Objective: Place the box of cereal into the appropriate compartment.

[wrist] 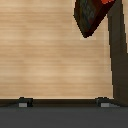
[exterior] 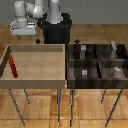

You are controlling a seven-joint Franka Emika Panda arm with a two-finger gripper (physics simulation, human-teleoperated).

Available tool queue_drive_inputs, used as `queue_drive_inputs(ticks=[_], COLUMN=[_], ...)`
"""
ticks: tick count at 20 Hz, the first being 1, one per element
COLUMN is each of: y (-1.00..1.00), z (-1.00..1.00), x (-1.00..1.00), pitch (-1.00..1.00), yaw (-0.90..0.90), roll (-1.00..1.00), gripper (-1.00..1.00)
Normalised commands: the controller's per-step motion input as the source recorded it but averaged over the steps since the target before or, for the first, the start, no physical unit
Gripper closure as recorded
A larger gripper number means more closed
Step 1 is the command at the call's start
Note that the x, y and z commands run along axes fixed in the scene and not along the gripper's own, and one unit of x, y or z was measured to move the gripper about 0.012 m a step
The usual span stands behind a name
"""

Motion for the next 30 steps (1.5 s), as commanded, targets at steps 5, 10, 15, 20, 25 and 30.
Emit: queue_drive_inputs(ticks=[5,10,15,20,25,30], y=[-1.0,-1.0,0.0,0.0,0.04,0.6], z=[0.0,0.0,0.0,0.0,0.0,0.0], x=[0.0,0.03,0.6,1.0,1.0,0.0], pitch=[0.0,0.0,0.0,0.0,0.0,0.0], yaw=[0.0,0.0,0.0,0.0,0.0,0.0], roll=[0.0,0.0,0.0,0.0,0.0,0.0], gripper=[-1.0,-1.0,-1.0,-1.0,-1.0,-1.0])
